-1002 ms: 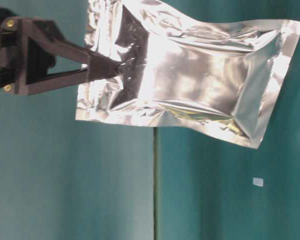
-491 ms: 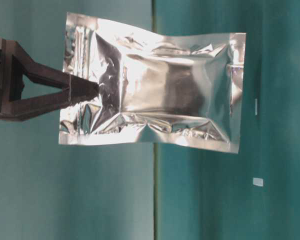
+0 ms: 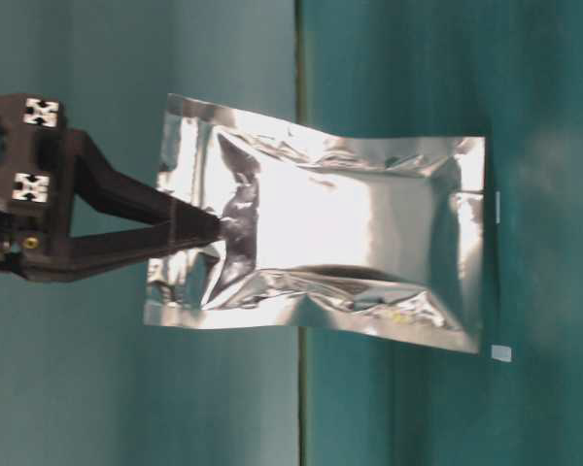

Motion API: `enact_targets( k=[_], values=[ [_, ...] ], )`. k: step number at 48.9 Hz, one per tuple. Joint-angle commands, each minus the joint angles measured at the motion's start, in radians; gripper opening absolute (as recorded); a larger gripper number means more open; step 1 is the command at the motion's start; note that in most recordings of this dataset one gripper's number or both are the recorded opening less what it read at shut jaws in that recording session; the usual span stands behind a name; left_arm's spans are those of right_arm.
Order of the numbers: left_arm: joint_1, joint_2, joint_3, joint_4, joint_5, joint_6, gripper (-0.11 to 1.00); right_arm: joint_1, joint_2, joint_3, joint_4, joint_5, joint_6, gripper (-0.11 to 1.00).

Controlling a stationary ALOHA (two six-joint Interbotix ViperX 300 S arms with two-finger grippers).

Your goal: Hand over the silver zip bag and make it stand upright.

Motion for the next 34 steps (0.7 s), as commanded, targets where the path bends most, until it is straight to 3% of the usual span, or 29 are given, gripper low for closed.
enact_targets(
  k=[1, 34],
  values=[
    [0.002, 0.002, -0.011, 0.003, -0.005, -0.002, 0.0, 0.008, -0.008, -0.021, -0.006, 0.002, -0.008, 0.03],
    [0.003, 0.003, -0.008, 0.003, -0.005, -0.005, 0.0, 0.011, 0.0, -0.023, -0.008, 0.043, 0.003, 0.03]
  ],
)
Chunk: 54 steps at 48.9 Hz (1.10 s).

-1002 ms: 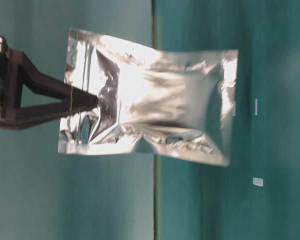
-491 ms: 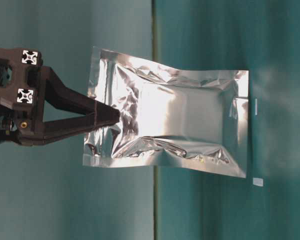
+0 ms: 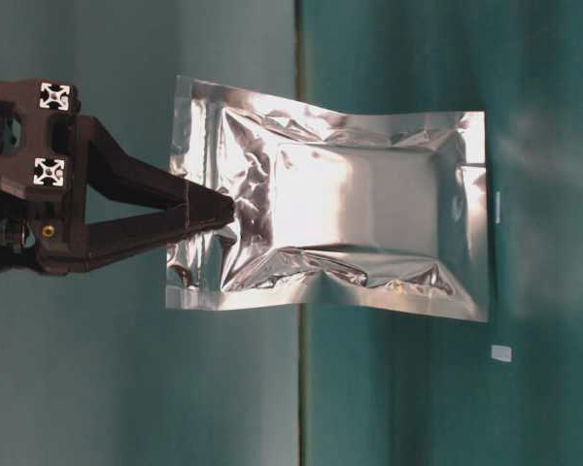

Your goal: Hand over the silver zip bag and make it stand upright.

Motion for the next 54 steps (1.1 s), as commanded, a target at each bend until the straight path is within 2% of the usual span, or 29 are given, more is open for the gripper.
enact_targets(
  k=[1, 18, 31, 42, 46, 54],
  values=[
    [0.005, 0.003, -0.009, 0.002, -0.005, -0.006, 0.0, 0.005, -0.009, -0.021, -0.003, -0.003, 0.002, 0.03],
    [0.018, 0.038, 0.0, 0.002, -0.012, -0.051, 0.0, 0.006, 0.0, -0.025, -0.003, -0.006, 0.018, 0.03],
    [0.018, 0.118, 0.072, 0.0, -0.173, -0.129, 0.0, 0.006, 0.005, -0.025, -0.003, -0.008, 0.037, 0.03],
    [0.018, 0.193, 0.086, 0.002, -0.238, -0.167, 0.0, 0.008, 0.005, -0.025, -0.003, -0.008, 0.044, 0.03],
    [0.018, 0.215, 0.087, 0.002, -0.279, -0.17, 0.1, 0.008, 0.005, -0.025, -0.003, -0.009, 0.046, 0.03],
    [0.018, 0.252, 0.084, 0.002, -0.301, -0.173, 0.54, 0.008, 0.005, -0.025, -0.003, -0.009, 0.049, 0.03]
  ],
)
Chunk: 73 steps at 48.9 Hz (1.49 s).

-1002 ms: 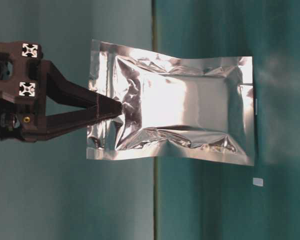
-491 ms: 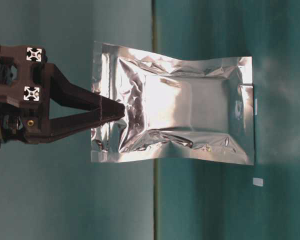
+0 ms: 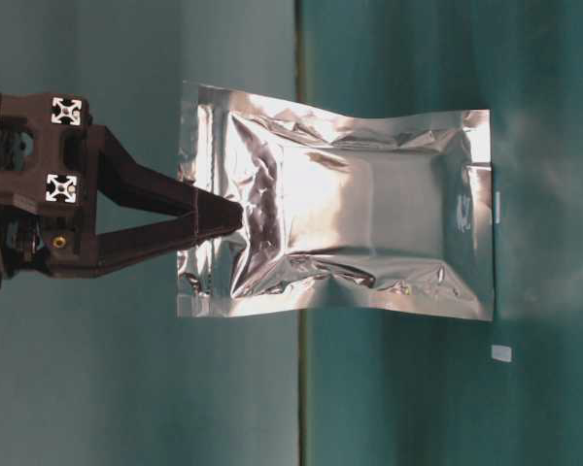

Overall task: Hand over the silver zip bag and make it stand upright.
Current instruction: 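Reach the left gripper under the hanging bag and grasp its lower edge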

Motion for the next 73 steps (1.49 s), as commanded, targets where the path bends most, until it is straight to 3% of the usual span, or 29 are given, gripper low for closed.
enact_targets(
  k=[1, 5, 8, 13, 32, 52, 73],
  values=[
    [0.002, 0.021, -0.012, 0.003, -0.021, -0.002, 0.61, 0.003, -0.009, -0.017, -0.002, -0.005, 0.012, 0.03],
    [0.002, 0.055, -0.012, 0.003, -0.034, -0.002, 0.83, 0.005, -0.009, -0.017, -0.002, -0.005, 0.023, 0.03],
    [0.002, 0.094, -0.011, 0.003, -0.06, -0.002, 0.93, 0.003, -0.009, -0.017, -0.002, -0.005, 0.031, 0.03],
    [0.002, 0.173, -0.006, 0.003, -0.124, -0.002, 0.88, 0.005, -0.009, -0.015, -0.002, -0.005, 0.037, 0.03],
    [0.003, 0.584, -0.064, 0.002, -0.462, 0.0, 0.94, 0.005, -0.009, -0.012, -0.002, -0.025, 0.051, 0.03],
    [0.009, 0.871, -0.227, 0.003, -0.583, 0.0, 0.94, 0.005, -0.009, -0.011, -0.002, -0.023, 0.066, 0.03],
    [0.031, 0.999, -0.354, 0.003, -0.614, 0.0, 0.94, 0.008, -0.009, -0.006, -0.002, -0.026, 0.066, 0.03]
  ],
)
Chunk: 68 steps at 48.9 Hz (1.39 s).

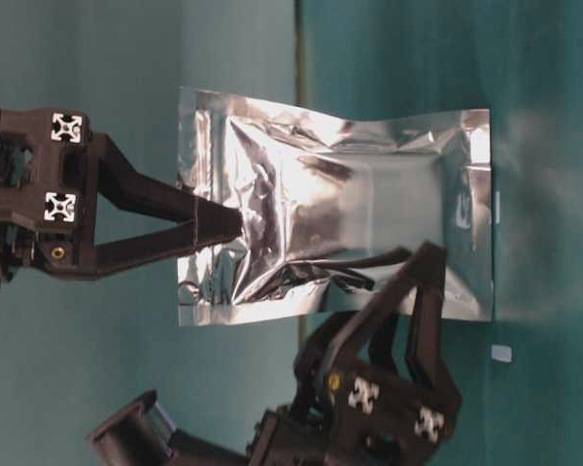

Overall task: Hand over the silver zip bag and make it stand upright.
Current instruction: 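Reach the left gripper under the hanging bag and grasp its lower edge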

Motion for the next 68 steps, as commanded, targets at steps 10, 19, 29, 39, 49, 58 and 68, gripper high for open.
enact_targets(
  k=[10, 19, 29, 39, 49, 58, 68],
  values=[
    [0.008, 0.049, -0.089, 0.0, -0.015, 0.0, 0.94, 0.009, -0.011, -0.003, -0.002, -0.005, 0.009, 0.03],
    [0.008, 0.067, -0.106, 0.0, -0.015, -0.002, 0.93, 0.012, -0.011, -0.005, -0.002, -0.005, 0.011, 0.03],
    [0.008, 0.067, -0.103, 0.0, -0.023, -0.002, 0.9, 0.014, -0.011, -0.002, -0.002, -0.006, 0.012, 0.03],
    [0.008, 0.067, -0.101, 0.002, -0.015, 0.005, 0.74, 0.014, -0.011, 0.002, -0.002, -0.006, 0.012, 0.03],
    [0.008, 0.066, -0.098, 0.0, -0.011, 0.034, 0.31, 0.015, -0.011, 0.005, -0.002, -0.005, 0.014, 0.03],
    [0.006, 0.066, -0.098, 0.0, 0.0, 0.064, 0.28, 0.018, -0.011, 0.006, -0.002, -0.005, 0.014, 0.03],
    [0.005, 0.066, -0.098, 0.0, 0.014, 0.071, 0.28, 0.02, -0.011, 0.006, -0.002, -0.005, 0.02, 0.03]
  ],
)
